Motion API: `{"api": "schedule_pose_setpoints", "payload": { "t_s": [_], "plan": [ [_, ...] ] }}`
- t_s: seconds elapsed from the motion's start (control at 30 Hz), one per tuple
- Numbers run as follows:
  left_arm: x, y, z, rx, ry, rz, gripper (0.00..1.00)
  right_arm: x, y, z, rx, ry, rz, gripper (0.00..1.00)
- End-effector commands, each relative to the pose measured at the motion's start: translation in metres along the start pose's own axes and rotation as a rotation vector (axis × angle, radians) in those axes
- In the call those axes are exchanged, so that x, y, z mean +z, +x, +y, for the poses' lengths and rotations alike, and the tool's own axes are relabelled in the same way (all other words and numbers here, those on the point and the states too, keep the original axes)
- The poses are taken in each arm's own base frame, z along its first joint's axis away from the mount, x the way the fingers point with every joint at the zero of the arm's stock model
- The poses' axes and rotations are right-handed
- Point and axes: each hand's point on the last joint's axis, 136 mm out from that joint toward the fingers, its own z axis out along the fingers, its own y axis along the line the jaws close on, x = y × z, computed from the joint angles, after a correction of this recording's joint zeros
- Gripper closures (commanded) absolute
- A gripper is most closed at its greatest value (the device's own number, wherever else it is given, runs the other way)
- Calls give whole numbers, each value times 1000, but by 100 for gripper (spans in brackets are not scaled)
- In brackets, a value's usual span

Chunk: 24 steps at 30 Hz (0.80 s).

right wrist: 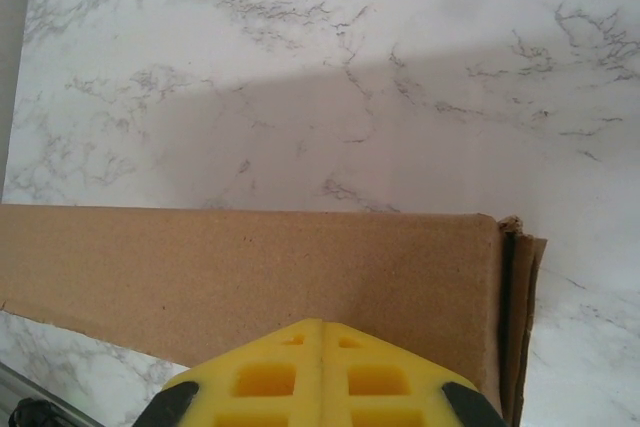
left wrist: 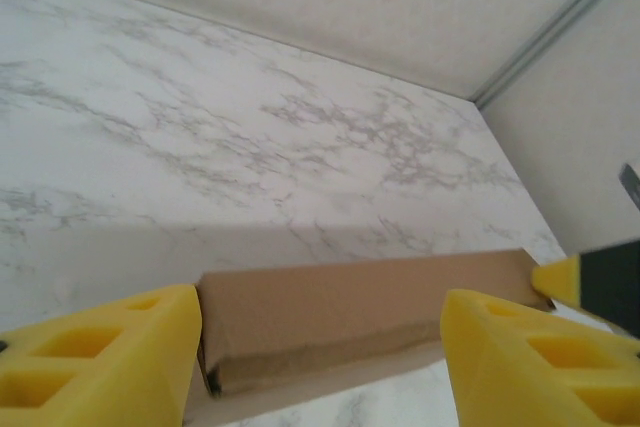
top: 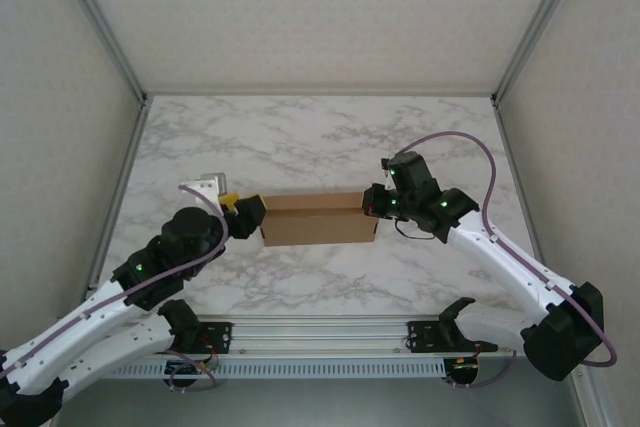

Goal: Fold the paper box

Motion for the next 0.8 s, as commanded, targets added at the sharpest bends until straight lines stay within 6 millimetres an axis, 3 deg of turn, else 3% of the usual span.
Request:
{"api": "schedule_pose_setpoints", "payload": {
  "t_s": [0.0, 0.2, 0.47, 0.77],
  "plan": [
    [17, -6, 7, -19, -50, -2, 35, 2, 20, -23, 22, 86, 50, 98],
    [40, 12, 17, -181, 37, 60, 39, 1, 20, -24, 26, 90, 47, 98],
    [30, 38, 8, -334, 212, 97, 36, 5, 22, -26, 39, 93, 49, 97],
    [39, 62, 42, -406, 120, 128, 40, 11, 28, -29, 47, 90, 66, 98]
  ]
}}
